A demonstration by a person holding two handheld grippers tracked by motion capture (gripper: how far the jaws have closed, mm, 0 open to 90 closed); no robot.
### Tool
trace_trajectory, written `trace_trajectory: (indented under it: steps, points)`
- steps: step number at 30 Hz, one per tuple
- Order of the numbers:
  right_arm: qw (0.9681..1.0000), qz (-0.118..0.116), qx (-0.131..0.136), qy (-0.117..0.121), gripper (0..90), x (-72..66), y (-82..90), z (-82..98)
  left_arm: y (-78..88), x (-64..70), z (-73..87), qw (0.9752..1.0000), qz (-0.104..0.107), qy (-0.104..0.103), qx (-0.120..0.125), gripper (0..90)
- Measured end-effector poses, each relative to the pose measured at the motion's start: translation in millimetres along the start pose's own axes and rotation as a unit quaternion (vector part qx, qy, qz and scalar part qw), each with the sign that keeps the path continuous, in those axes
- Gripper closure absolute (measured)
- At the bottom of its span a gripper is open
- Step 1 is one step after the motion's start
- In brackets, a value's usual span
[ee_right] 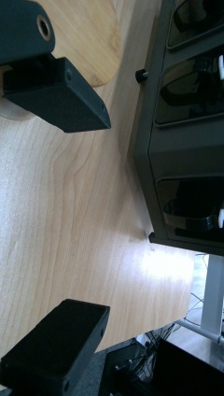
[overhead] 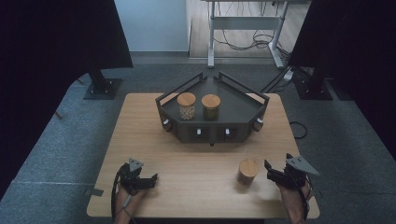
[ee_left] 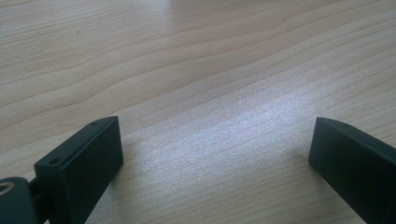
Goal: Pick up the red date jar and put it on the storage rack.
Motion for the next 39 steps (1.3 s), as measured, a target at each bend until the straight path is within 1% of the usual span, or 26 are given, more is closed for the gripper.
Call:
trace_trajectory:
  steps: [15,39]
  points:
    - [0.9999,-0.015,0.006,0.001,9.0,-12.9,2.7,-1.3,0.0,0.0,0.0,1.0000,0.000,0.000,0.000,2.9]
    - [0.9995,-0.029,0.009,0.010,9.0,-27.8,2.6,-2.7,0.0,0.0,0.0,1.0000,0.000,0.000,0.000,2.9]
Point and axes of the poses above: each handheld gripper's, and its own axes: y roughly backward along the jaws, z roughly out of its underside, x roughly to its right, the point moved 7 cm from there along -y, roughly forward along the jaws, and after that the axes turned 4 degrees about -x, right-handed, at the moved point
